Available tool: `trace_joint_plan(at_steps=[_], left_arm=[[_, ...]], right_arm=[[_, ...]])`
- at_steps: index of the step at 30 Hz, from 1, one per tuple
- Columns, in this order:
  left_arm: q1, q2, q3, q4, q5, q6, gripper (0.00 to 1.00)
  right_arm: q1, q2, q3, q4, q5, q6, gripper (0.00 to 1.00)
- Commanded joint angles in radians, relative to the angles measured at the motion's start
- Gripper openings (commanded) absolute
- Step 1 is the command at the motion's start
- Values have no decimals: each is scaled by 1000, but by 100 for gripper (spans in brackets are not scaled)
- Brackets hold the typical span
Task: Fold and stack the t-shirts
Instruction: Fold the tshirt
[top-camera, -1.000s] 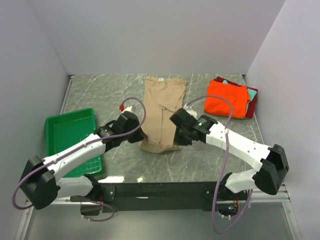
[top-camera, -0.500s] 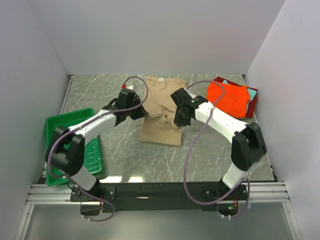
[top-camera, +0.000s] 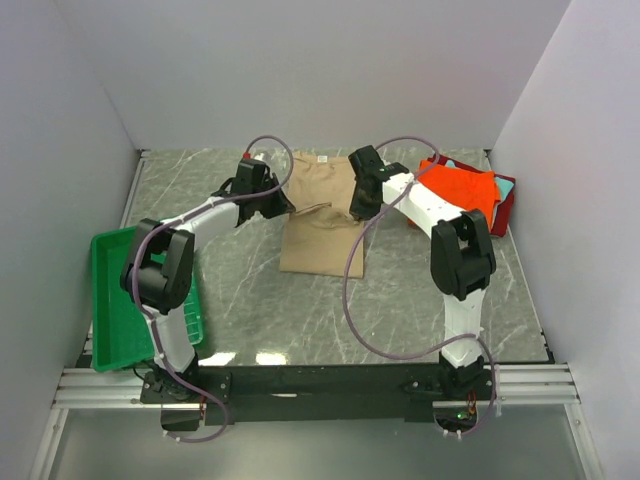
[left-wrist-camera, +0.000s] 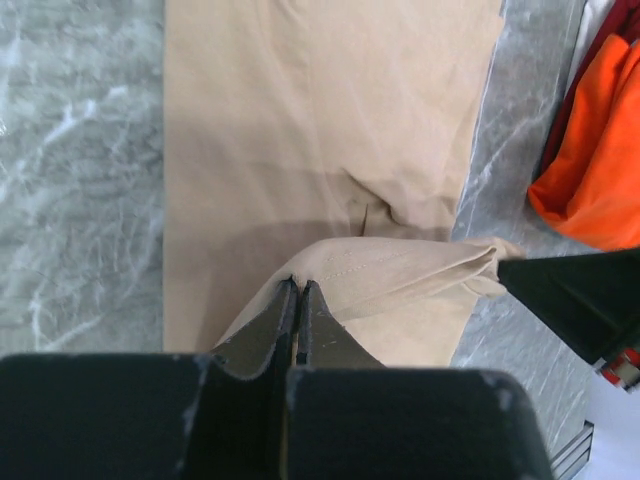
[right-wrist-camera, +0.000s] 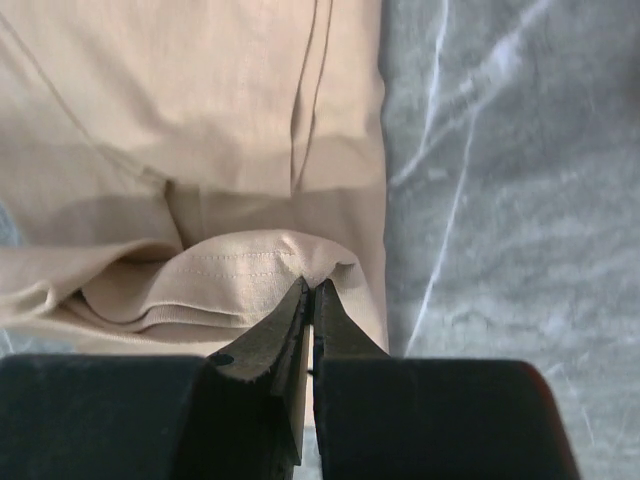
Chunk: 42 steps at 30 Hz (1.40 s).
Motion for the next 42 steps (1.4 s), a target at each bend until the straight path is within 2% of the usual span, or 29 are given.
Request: trace_joint_plan(at_steps=[1,9,20,21,22,23,24,25,26,28,31,37,42], left_arm=[[17,15,48,46,30,-12,0],[40,91,112,-3,20,-24,0],[69,174,183,-15,44,-21,1],[73,180,201,-21,45,-20,4],[75,185,212,-27,47,-18,22],[76,191,230,-41,44,-17,35],[80,190,236,-46,39,-15,47],[80,187,239,-49,33,-8,64],[81,168,239,-52,27,-4,67],[81,141,227,-51,22,14,72],[83,82,192,-60,14,43,73],[80,-28,46,-61,51,97,71],[73,-125,-107,-73,56,117,70]], right_arm=[[-21,55,98,-7,-24,-45,0],[-39,149,192,-47,-62,-65,0],[-50,186,243,-70,-67,-68,0],[-52,189,256,-74,-69,-68,2],[-53,192,264,-86,-72,-68,21],[-55,197,284,-94,-69,-68,34],[-53,195,295,-105,-64,-67,43],[-55,194,301,-116,-59,-68,54],[-55,179,303,-116,-53,-70,58],[-58,154,293,-111,-55,-71,63],[-58,90,243,-82,-59,-73,64],[-59,-42,68,-31,-118,-77,63],[-53,-176,-166,41,-202,-56,59]])
